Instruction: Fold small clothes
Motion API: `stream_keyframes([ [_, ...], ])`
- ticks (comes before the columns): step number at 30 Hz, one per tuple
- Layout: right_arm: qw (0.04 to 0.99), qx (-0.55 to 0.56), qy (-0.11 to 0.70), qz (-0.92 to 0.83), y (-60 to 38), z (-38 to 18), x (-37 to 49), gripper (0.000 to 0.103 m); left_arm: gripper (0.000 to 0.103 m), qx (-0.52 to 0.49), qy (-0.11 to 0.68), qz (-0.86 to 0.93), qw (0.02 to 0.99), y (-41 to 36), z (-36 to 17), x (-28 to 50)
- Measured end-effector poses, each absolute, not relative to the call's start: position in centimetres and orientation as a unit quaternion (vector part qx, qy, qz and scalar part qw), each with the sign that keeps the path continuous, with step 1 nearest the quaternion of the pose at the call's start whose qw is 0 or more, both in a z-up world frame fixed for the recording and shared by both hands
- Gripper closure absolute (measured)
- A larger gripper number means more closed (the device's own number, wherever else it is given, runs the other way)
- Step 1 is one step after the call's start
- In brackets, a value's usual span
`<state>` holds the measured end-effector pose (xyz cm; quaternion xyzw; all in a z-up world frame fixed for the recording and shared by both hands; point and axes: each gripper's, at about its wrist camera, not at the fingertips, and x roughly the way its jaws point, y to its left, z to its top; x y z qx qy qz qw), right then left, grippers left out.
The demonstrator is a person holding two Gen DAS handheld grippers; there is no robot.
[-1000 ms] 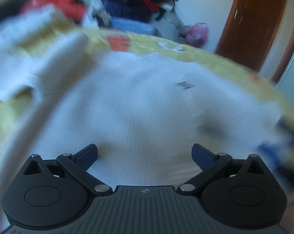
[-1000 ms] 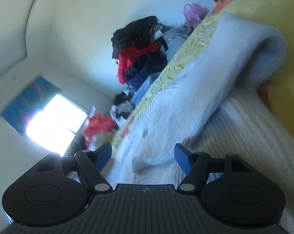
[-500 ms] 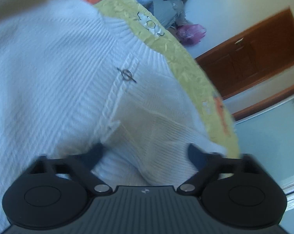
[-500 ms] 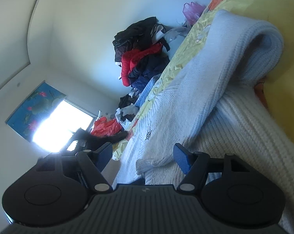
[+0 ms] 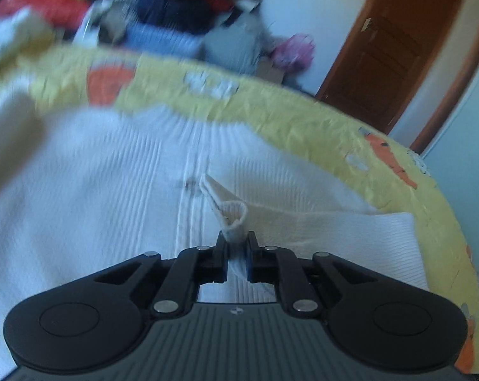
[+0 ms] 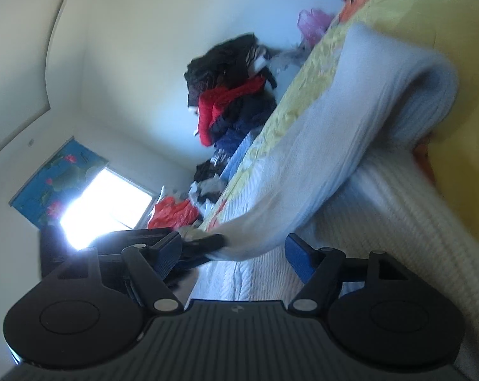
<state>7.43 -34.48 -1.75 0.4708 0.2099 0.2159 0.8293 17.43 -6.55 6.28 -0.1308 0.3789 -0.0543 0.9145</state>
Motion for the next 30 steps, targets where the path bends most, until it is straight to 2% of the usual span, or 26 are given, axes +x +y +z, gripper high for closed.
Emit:
stream_keyframes([
  [4, 0.852, 0.460, 0.174, 0.177, -35.2, -1.2, 6.5, 0.025, 0.093, -0.108, 0.338, -0.060, 0.933, -5.6, 8.6, 16.8],
  [11, 0.847, 0.475, 0.177, 0.161, -35.6, -1.8, 6.7, 0.024, 0.093, -0.075, 0.307, -0.029, 0.948, -1.6, 10.1, 15.2],
  [19, 0.852, 0.460, 0.185, 0.171, -35.1, -1.6, 7.0, 0.019, 0.093, -0.081, 0.323, 0.031, 0.943, 4.1, 8.6, 14.5],
  [25, 0.857, 0.446, 0.191, 0.173, -34.6, -1.3, 7.2, 0.019, 0.093, -0.070, 0.327, 0.042, 0.942, 4.8, 7.4, 14.0],
  [30, 0.857, 0.446, 0.191, 0.173, -34.6, -1.4, 7.2, 0.019, 0.093, -0.061, 0.360, 0.049, 0.930, 5.1, 5.0, 14.5],
])
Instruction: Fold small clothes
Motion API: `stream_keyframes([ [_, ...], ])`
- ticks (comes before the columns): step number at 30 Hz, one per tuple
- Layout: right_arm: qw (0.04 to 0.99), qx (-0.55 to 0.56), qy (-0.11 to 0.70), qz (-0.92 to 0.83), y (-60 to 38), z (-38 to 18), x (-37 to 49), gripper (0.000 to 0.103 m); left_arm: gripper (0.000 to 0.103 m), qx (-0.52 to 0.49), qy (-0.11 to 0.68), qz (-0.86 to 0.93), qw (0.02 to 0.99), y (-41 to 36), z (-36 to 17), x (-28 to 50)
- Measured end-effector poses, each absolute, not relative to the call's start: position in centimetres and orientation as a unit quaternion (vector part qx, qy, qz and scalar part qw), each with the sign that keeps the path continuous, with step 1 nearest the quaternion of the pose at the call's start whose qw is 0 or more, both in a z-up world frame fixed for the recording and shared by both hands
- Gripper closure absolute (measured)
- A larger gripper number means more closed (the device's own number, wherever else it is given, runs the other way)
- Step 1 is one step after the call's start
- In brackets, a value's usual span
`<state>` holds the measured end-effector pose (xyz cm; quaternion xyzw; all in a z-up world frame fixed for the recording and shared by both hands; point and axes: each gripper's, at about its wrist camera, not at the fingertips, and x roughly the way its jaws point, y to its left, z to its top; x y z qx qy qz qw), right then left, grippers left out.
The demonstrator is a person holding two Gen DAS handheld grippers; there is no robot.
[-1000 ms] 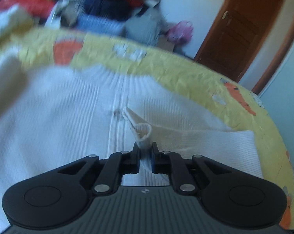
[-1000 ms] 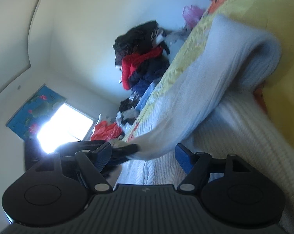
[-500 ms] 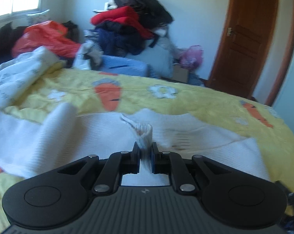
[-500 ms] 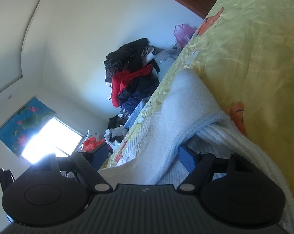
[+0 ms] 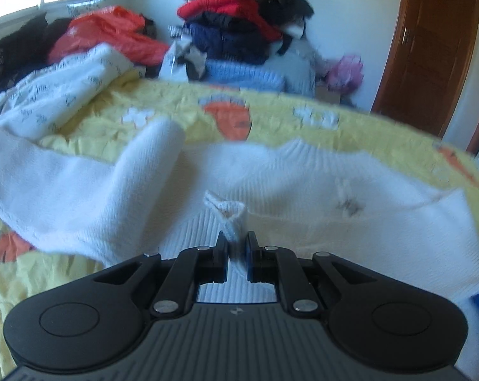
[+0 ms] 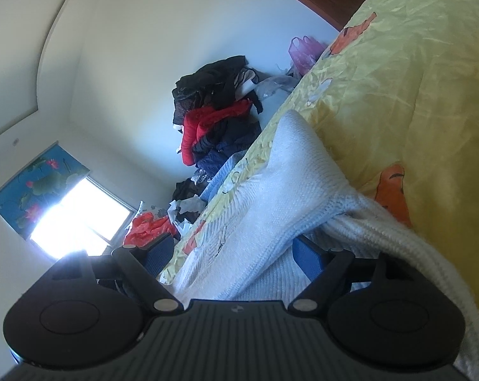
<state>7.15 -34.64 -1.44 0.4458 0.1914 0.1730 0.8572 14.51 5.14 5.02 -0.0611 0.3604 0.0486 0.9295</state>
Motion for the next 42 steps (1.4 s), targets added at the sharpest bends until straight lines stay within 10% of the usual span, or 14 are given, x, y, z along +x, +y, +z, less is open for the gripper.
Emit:
stream_keyframes([
  [8, 0.859, 0.441, 0.195, 0.174, -34.6, -1.5, 7.3, 0.018, 0.080, -0.040, 0.372, 0.062, 0.925, 5.2, 2.0, 14.1],
  [12, 0.859, 0.441, 0.195, 0.174, -34.6, -1.5, 7.3, 0.018, 0.016, -0.009, 0.313, 0.172, 0.934, 5.0, 4.1, 11.3],
  [17, 0.863, 0.431, 0.197, 0.174, -34.2, -1.5, 7.3, 0.015, 0.010, 0.019, 0.171, 0.109, 0.979, 2.5, 5.3, 8.1],
  [24, 0.874, 0.405, 0.210, 0.169, -33.7, -0.9, 7.0, 0.020, 0.008, -0.020, 0.331, 0.011, 0.943, 1.6, -0.1, 14.2],
  [32, 0.946, 0.216, 0.144, 0.196, -29.4, 6.0, 3.6, 0.016, 0.000, -0.054, 0.327, -0.017, 0.943, 2.9, -0.5, 14.8],
  [42, 0.942, 0.076, 0.318, 0.075, -28.3, 3.3, 22.4, 0.019, 0.000, -0.067, 0.323, -0.024, 0.944, 3.2, -0.4, 14.5],
])
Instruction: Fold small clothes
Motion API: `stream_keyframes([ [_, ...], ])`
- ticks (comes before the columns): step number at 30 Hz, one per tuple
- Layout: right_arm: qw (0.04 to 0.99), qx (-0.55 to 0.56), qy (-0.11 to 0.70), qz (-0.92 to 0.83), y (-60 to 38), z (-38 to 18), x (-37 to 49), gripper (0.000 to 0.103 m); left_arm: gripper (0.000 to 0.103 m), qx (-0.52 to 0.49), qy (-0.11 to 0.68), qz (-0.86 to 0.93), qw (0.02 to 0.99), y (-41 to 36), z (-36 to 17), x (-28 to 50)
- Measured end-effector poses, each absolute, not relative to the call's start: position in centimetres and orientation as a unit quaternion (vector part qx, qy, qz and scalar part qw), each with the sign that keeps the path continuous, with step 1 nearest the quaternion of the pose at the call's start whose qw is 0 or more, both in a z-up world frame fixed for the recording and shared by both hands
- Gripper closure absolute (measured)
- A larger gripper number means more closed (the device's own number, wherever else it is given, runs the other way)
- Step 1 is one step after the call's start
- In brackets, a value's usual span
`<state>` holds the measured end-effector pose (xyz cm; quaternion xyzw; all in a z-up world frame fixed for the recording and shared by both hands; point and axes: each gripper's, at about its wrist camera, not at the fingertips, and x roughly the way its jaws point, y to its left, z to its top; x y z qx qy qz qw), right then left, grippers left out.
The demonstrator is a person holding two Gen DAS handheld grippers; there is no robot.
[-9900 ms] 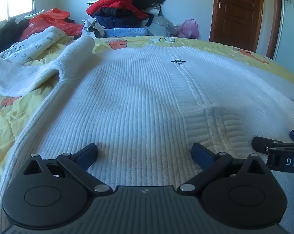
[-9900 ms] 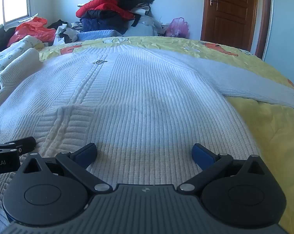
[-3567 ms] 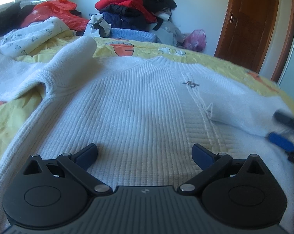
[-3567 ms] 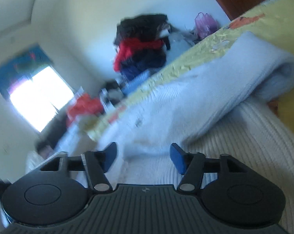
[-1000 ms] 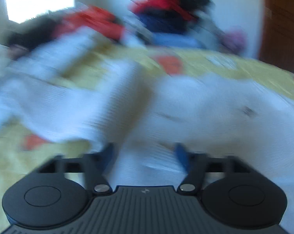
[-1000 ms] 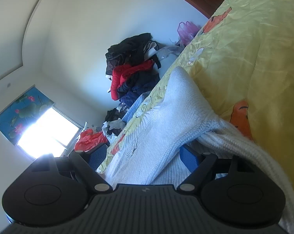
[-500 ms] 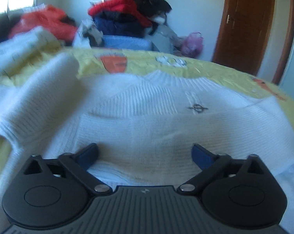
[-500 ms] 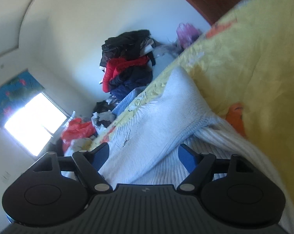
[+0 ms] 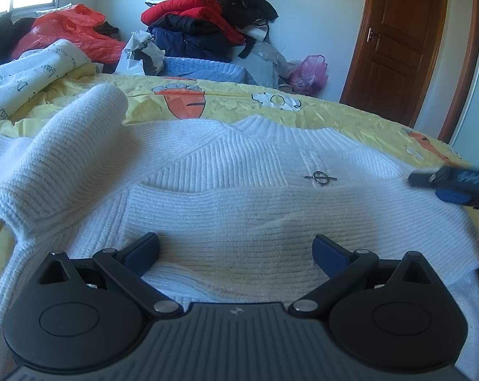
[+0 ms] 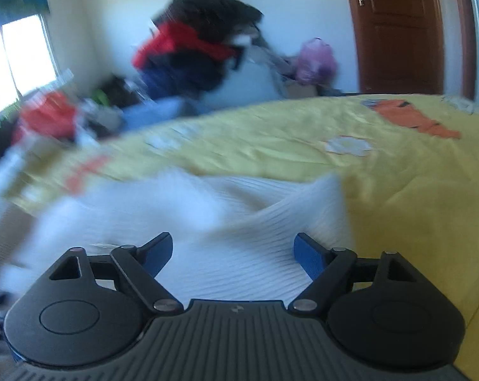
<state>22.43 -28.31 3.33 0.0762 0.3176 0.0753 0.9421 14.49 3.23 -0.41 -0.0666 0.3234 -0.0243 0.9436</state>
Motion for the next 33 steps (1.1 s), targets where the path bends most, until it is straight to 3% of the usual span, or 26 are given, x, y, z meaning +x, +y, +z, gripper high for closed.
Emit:
stream_keyframes([
  [7, 0.941, 0.148, 0.292, 0.084, -31.6, 1.5, 22.6, 0.020, 0.000, -0.063, 0.326, -0.026, 0.943, 3.1, -0.3, 14.7],
  [14, 0.947, 0.091, 0.301, 0.070, -29.9, 2.0, 22.7, 0.019, 0.000, -0.092, 0.297, -0.027, 0.950, 5.3, 1.3, 12.3],
  [18, 0.947, 0.108, 0.293, 0.077, -30.4, 2.2, 22.5, 0.018, 0.000, -0.124, 0.231, 0.004, 0.965, 12.1, 3.7, 8.6],
  [22, 0.947, 0.108, 0.292, 0.080, -30.4, 2.3, 22.5, 0.017, 0.000, -0.155, 0.221, 0.123, 0.955, 21.7, 4.8, 8.1],
  [29, 0.948, 0.101, 0.292, 0.078, -30.1, 2.2, 22.4, 0.016, 0.000, -0.420, 0.202, 0.204, 0.861, 37.5, 1.6, 8.2],
  [33, 0.948, 0.102, 0.291, 0.080, -30.1, 2.2, 22.4, 0.014, 0.005, -0.462, 0.200, 0.177, 0.846, 39.7, 0.1, 9.7],
])
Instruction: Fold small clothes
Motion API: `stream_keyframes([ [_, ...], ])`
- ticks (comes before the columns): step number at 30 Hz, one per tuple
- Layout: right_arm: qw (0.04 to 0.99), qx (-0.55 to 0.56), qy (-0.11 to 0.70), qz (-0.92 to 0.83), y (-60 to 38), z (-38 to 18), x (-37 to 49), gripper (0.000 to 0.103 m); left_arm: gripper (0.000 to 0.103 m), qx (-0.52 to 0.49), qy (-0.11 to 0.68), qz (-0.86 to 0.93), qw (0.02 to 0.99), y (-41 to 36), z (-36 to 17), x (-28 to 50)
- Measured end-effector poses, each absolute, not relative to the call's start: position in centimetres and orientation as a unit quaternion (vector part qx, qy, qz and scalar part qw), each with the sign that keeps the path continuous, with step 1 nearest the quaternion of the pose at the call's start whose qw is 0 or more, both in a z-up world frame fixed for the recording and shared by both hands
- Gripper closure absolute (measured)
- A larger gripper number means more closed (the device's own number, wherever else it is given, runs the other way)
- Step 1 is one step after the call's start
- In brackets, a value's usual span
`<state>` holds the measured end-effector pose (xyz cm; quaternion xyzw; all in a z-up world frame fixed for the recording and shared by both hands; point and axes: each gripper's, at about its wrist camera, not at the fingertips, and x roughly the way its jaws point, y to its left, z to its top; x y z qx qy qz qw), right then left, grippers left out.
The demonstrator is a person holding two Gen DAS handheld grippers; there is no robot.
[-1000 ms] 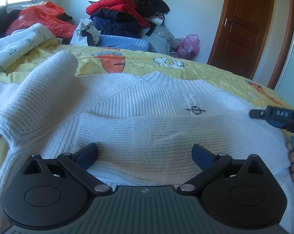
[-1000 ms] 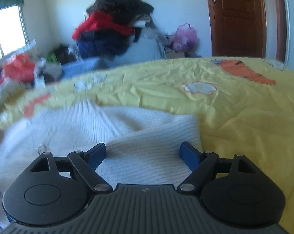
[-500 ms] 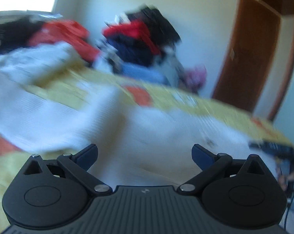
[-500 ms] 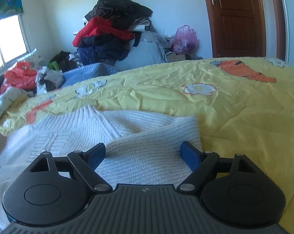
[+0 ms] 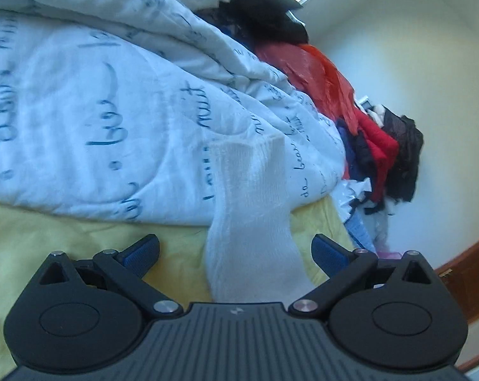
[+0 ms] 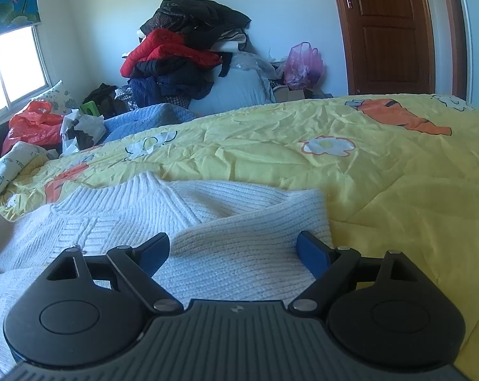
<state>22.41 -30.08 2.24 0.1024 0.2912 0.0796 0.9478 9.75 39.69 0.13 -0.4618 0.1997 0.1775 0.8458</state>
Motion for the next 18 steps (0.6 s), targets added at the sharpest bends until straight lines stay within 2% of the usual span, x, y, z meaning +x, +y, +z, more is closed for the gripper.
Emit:
stream_keyframes([
  [1, 0.948, 0.103, 0.291, 0.080, -30.1, 2.2, 22.4, 0.014, 0.009, -0.462, 0.203, 0.160, 0.848, 39.7, 0.0, 10.4],
  [4, 0.948, 0.102, 0.291, 0.080, -30.1, 2.3, 22.4, 0.014, 0.035, -0.439, 0.219, 0.143, 0.860, 39.8, 0.0, 12.3],
  [5, 0.948, 0.103, 0.291, 0.081, -30.1, 2.3, 22.4, 0.014, 0.040, -0.423, 0.227, 0.153, 0.864, 39.5, 0.0, 12.8],
  [7, 0.948, 0.103, 0.291, 0.081, -30.1, 2.3, 22.4, 0.014, 0.059, -0.397, 0.244, 0.172, 0.868, 39.7, -0.1, 13.8],
  [9, 0.948, 0.103, 0.291, 0.081, -30.1, 2.3, 22.4, 0.014, 0.073, -0.387, 0.252, 0.187, 0.867, 39.8, -0.2, 14.0],
  [13, 0.947, 0.105, 0.291, 0.082, -30.1, 2.3, 22.5, 0.013, 0.086, -0.352, 0.248, 0.198, 0.881, 39.0, 0.4, 13.7],
  [18, 0.948, 0.106, 0.290, 0.083, -30.1, 2.3, 22.4, 0.014, 0.090, -0.301, 0.200, 0.223, 0.905, 35.3, 3.6, 12.9],
])
